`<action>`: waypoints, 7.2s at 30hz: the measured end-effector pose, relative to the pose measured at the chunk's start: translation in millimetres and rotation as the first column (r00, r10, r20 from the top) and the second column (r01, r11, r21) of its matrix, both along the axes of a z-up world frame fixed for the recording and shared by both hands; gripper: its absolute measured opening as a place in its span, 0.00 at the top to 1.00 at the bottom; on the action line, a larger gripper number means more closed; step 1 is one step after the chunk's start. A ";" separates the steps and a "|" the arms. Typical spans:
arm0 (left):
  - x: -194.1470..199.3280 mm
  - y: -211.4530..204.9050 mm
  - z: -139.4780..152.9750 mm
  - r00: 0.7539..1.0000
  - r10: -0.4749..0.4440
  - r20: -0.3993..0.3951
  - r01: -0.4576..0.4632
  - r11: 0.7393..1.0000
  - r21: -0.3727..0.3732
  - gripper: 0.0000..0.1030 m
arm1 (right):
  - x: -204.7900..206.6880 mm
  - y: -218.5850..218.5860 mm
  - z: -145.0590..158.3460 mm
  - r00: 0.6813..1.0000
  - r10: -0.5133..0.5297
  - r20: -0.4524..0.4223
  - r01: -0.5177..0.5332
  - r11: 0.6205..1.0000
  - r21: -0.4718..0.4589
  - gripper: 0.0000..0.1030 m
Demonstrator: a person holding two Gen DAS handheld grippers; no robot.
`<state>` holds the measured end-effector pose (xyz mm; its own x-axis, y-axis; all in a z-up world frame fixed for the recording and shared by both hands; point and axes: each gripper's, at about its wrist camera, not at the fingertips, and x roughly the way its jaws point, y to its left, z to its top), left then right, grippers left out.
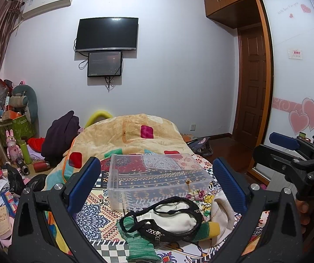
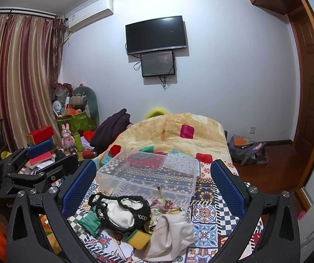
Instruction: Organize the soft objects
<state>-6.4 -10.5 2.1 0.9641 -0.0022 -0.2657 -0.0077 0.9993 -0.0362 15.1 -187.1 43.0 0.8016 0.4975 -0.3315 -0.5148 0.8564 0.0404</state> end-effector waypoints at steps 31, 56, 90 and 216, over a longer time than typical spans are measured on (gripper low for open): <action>-0.5 -0.3 -0.7 1.000 0.001 0.002 -0.001 1.000 0.002 0.00 | -1.0 0.5 0.5 1.000 0.002 0.000 -0.002 1.000 0.006 0.00; 30.1 12.2 -58.0 0.969 -0.049 -0.243 0.042 0.999 -0.035 0.00 | 21.0 -19.1 -42.7 0.987 -0.055 -0.151 0.045 0.997 -0.066 0.00; 63.9 46.4 -108.6 0.920 -0.085 -0.382 0.017 0.984 -0.179 0.89 | 59.0 -23.7 -97.6 0.909 -0.036 -0.415 0.001 0.996 -0.084 0.89; 54.3 64.0 -105.0 0.902 -0.074 -0.426 0.031 0.994 -0.107 0.89 | 86.0 -4.1 -87.6 0.921 -0.027 -0.388 -0.029 0.990 -0.139 0.92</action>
